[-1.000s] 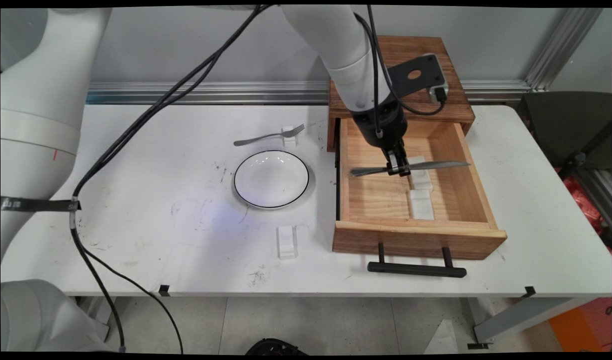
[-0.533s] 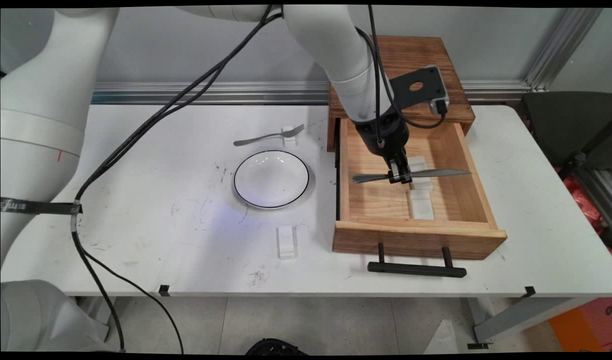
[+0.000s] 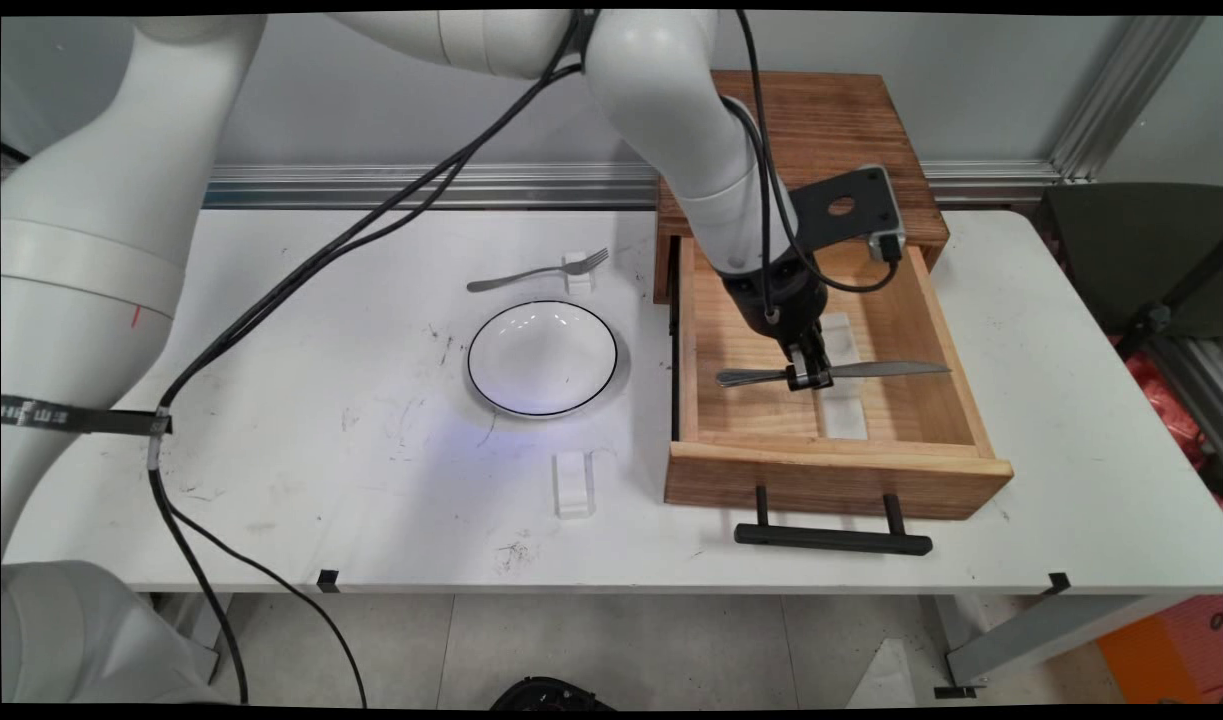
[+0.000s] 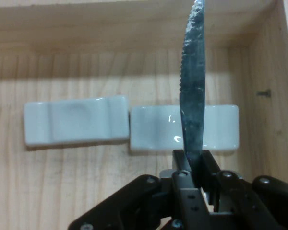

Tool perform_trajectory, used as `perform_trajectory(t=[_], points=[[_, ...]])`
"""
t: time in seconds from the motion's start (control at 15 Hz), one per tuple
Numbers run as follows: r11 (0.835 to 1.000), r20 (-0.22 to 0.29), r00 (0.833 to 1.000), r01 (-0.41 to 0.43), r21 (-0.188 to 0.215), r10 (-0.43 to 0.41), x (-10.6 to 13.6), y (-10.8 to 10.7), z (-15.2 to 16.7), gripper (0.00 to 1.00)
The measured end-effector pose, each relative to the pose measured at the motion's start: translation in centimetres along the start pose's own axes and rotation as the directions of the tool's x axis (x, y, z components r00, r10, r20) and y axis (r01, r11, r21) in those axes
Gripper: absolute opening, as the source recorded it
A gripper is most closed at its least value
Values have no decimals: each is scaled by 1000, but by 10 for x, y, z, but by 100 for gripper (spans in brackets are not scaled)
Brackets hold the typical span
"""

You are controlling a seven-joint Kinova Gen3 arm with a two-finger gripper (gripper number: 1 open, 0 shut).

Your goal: Place the picked object into the drawer

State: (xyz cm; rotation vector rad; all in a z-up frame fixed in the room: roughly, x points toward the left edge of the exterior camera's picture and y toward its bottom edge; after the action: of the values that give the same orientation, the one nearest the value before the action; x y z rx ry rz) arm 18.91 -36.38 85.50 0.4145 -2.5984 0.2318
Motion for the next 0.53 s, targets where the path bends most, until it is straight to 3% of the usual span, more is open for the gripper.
perform_trajectory(t=[0.53], points=[[999, 11, 999, 33, 16, -34, -7, -2, 25, 0]])
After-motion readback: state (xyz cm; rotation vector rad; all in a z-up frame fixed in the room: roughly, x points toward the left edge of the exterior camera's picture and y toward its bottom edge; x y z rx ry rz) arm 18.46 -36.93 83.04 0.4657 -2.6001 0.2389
